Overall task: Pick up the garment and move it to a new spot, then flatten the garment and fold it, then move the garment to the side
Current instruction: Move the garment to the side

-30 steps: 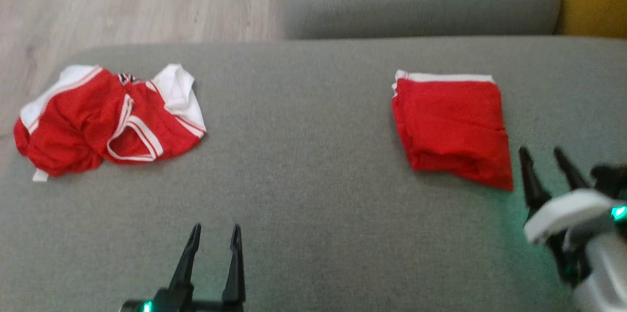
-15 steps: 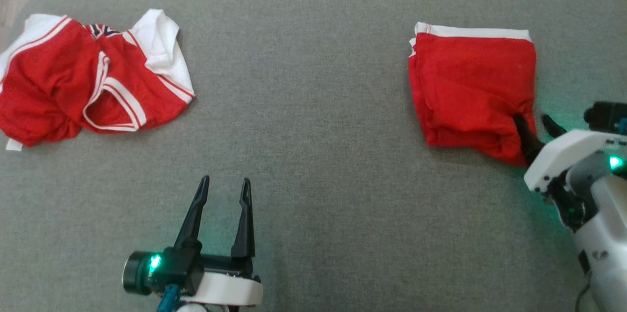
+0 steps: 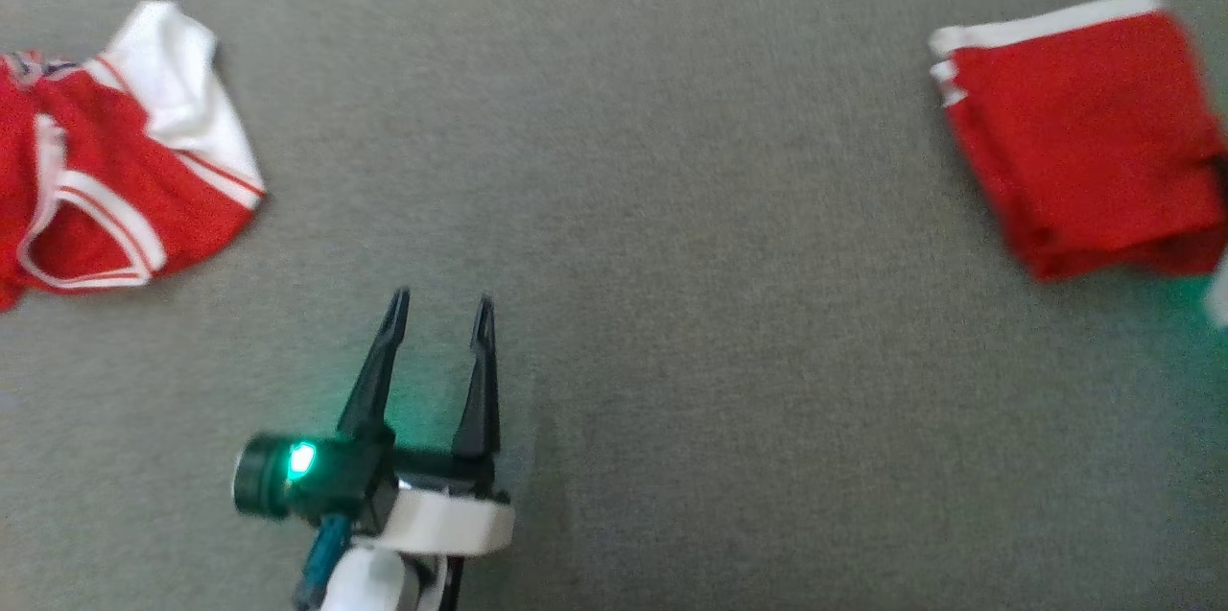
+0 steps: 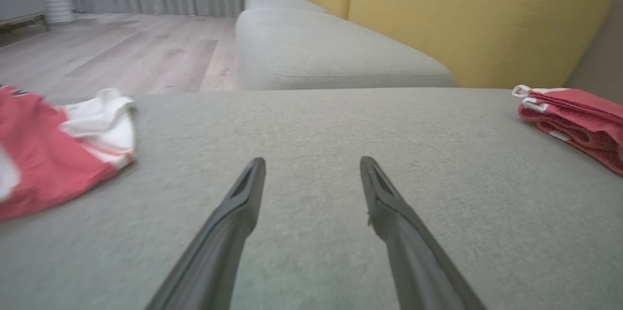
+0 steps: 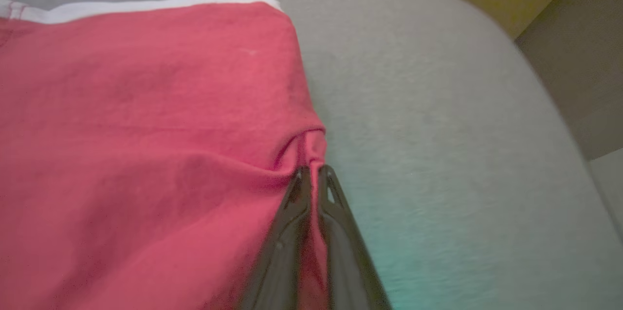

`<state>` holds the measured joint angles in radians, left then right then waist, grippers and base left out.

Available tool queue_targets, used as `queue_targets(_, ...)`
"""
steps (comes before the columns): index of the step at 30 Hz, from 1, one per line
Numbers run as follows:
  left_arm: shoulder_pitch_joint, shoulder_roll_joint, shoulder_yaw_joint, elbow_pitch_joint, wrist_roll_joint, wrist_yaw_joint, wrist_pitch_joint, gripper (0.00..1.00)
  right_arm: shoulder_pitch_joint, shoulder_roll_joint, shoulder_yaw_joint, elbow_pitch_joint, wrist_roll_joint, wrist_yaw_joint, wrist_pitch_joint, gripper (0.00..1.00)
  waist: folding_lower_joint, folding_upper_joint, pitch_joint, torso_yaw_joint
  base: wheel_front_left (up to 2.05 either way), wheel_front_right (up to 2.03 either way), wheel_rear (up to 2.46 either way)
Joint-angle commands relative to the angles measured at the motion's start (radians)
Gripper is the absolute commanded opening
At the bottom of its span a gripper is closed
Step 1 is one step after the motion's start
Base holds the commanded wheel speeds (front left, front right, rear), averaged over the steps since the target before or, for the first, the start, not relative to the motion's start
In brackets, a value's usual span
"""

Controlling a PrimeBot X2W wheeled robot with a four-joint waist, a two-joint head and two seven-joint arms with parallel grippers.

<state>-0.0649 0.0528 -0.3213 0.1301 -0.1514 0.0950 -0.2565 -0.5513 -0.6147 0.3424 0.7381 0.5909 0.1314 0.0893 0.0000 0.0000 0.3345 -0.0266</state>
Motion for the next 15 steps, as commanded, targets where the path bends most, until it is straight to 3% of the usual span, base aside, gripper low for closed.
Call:
queue_targets(1, -0.037, -0.003, 0.032, -0.034, 0.011, -0.005, -0.005, 1.0, -0.023, -0.044, 0.002, -0.023, -0.008, -0.001, -0.005, 0.0, 0.0, 0.0, 0.064, -0.047, 0.0, 0.0, 0.0)
queue_targets(7, -0.136, 0.011, 0.034, -0.03, 0.07, -0.045, -0.005, 1.0, -0.097, -0.169, -0.081, 0.003, -0.083, -0.001, -0.02, 0.0, 0.0, 0.0, 0.198, -0.083, 0.0, 0.0, 0.0)
queue_targets(14, -0.191, 0.013, 0.049, -0.024, 0.093, -0.058, -0.005, 1.0, -0.137, -0.197, -0.233, 0.099, -0.162, -0.001, -0.066, 0.0, 0.0, 0.0, 0.245, -0.094, 0.0, 0.0, 0.0)
queue_targets(15, -0.193, 0.012, 0.05, -0.022, 0.093, -0.06, -0.005, 1.0, -0.141, -0.192, -0.254, 0.113, -0.178, -0.001, -0.074, 0.18, 0.0, 0.0, 0.245, -0.094, 0.0, 0.0, 0.0)
